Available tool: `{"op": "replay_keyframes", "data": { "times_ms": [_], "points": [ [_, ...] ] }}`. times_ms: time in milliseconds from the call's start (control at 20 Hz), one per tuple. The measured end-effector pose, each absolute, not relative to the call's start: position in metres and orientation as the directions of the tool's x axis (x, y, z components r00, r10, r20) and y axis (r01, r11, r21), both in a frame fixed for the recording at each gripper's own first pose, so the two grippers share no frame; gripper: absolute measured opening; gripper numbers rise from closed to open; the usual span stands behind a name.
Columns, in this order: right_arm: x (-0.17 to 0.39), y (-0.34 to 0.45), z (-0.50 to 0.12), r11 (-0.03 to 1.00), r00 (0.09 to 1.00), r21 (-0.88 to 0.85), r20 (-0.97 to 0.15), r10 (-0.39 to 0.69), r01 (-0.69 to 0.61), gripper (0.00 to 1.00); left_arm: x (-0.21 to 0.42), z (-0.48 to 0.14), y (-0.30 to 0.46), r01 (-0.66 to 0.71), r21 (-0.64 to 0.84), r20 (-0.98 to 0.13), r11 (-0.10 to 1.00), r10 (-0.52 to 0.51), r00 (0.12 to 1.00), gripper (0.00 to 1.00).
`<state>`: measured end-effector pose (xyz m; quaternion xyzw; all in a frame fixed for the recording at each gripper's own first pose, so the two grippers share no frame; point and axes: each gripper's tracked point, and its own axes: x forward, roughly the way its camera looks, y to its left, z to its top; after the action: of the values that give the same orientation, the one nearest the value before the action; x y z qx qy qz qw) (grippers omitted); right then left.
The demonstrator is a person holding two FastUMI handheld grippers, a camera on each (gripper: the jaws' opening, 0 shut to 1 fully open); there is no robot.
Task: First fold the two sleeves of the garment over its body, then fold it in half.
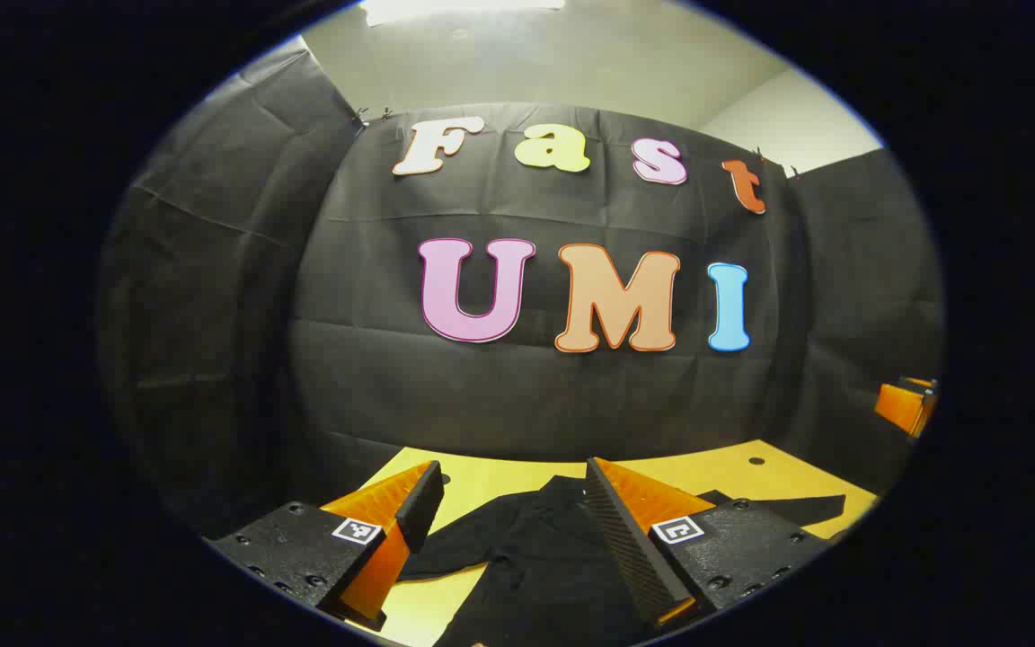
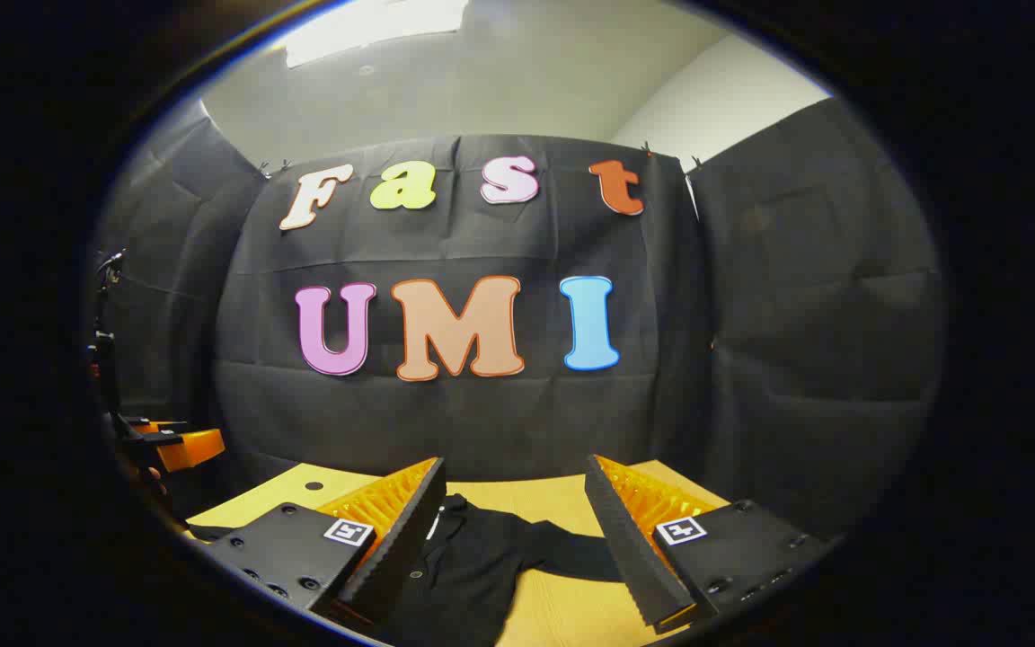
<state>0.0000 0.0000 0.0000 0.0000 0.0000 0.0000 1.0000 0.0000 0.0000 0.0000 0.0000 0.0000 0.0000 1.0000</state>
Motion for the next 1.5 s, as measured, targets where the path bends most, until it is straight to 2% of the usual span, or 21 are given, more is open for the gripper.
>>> {"op": "replay_keyframes", "data": {
  "times_ms": [100,150,200,250,350,450,600,800,900,1000,1200,1450,1500],
  "points": [
    [-0.003,-0.008,0.003,0.999,1.000,0.041,0.005,-0.018,0.018,0.98,-0.001,-0.007,-0.002,0.012,0.007,-0.019,1.000,-0.012,1.000,0.92],
    [-0.004,-0.014,0.004,0.998,0.999,0.058,0.011,-0.033,0.032,1.00,-0.001,-0.010,-0.002,0.014,0.017,-0.028,1.000,-0.013,1.000,0.93],
    [-0.005,-0.019,0.004,0.996,0.999,0.070,0.014,-0.048,0.047,0.96,-0.001,-0.009,-0.001,0.013,0.024,-0.030,1.000,-0.012,0.999,0.93],
    [-0.007,-0.024,0.002,0.995,0.998,0.079,0.010,-0.066,0.065,1.00,-0.002,-0.009,0.000,0.010,0.028,-0.028,1.000,-0.009,1.000,0.92],
    [-0.010,-0.028,-0.004,0.992,0.996,0.083,-0.011,-0.089,0.089,0.99,-0.003,-0.007,-0.002,0.013,0.023,-0.019,1.000,-0.012,1.000,0.93],
    [-0.013,-0.030,-0.007,0.992,0.995,0.072,-0.019,-0.098,0.099,0.94,-0.003,-0.008,-0.003,0.015,0.017,-0.019,1.000,-0.015,1.000,0.93],
    [-0.014,-0.024,-0.010,0.995,0.996,0.055,-0.031,-0.087,0.089,0.99,-0.005,-0.012,0.004,-0.004,0.020,-0.035,1.000,0.004,0.999,0.92],
    [-0.011,-0.017,-0.012,0.996,0.997,0.048,-0.041,-0.069,0.071,0.94,-0.006,-0.015,0.011,-0.022,0.024,-0.043,0.999,0.023,0.999,0.92],
    [-0.009,-0.016,-0.011,0.996,0.997,0.049,-0.038,-0.071,0.073,0.97,-0.007,-0.013,0.015,-0.033,0.034,-0.042,0.999,0.034,0.999,0.92],
    [-0.009,-0.014,-0.008,0.996,0.997,0.047,-0.029,-0.069,0.070,0.94,-0.007,-0.014,0.018,-0.038,0.036,-0.044,0.999,0.040,0.998,0.92],
    [-0.008,-0.010,-0.010,0.997,0.998,0.045,-0.034,-0.061,0.062,0.97,-0.005,-0.018,0.019,-0.047,0.033,-0.058,0.998,0.049,0.997,0.93],
    [-0.010,-0.008,-0.014,0.998,0.997,0.040,-0.051,-0.052,0.054,0.94,-0.005,-0.020,0.025,-0.066,0.028,-0.071,0.997,0.067,0.995,0.93],
    [-0.010,-0.008,-0.014,0.998,0.997,0.036,-0.054,-0.051,0.053,0.97,-0.005,-0.020,0.025,-0.067,0.026,-0.071,0.997,0.069,0.995,0.92]
  ]
}}
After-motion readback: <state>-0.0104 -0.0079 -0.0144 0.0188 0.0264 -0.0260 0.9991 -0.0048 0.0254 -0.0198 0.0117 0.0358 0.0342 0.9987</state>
